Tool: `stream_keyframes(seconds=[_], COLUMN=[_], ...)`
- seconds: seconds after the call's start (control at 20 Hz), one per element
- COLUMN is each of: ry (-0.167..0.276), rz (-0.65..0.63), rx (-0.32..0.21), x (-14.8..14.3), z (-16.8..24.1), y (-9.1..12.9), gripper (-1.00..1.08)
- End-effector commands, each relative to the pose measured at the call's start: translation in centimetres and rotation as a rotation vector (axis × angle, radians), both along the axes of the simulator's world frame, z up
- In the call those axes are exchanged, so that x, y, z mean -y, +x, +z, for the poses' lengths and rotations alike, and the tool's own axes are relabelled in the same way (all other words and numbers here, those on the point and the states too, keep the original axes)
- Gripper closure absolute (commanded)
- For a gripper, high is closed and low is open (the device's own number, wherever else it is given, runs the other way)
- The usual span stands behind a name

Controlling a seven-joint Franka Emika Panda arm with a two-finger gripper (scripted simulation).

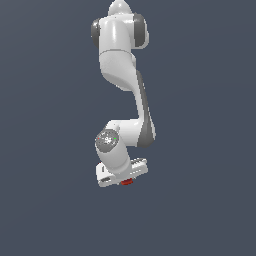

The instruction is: Pick up the object and move it to a goal position.

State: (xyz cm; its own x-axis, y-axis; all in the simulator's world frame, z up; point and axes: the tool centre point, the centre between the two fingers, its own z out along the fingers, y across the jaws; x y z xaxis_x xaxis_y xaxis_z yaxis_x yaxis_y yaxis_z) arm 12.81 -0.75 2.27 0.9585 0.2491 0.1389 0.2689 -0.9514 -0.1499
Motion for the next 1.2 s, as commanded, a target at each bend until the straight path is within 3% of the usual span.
stream_keyframes(seconds=[0.0,0.6,1.15], ry=[0.0,-0.001,-0.002], rz=[0.0,0.0,0.0], rx=[0.0,0.0,0.001], x=[0.0,-2.1,-6.8], z=[0.1,3.5,11.4], y=[-0.1,-1.9,-6.1], gripper=[1.08,1.08,1.08])
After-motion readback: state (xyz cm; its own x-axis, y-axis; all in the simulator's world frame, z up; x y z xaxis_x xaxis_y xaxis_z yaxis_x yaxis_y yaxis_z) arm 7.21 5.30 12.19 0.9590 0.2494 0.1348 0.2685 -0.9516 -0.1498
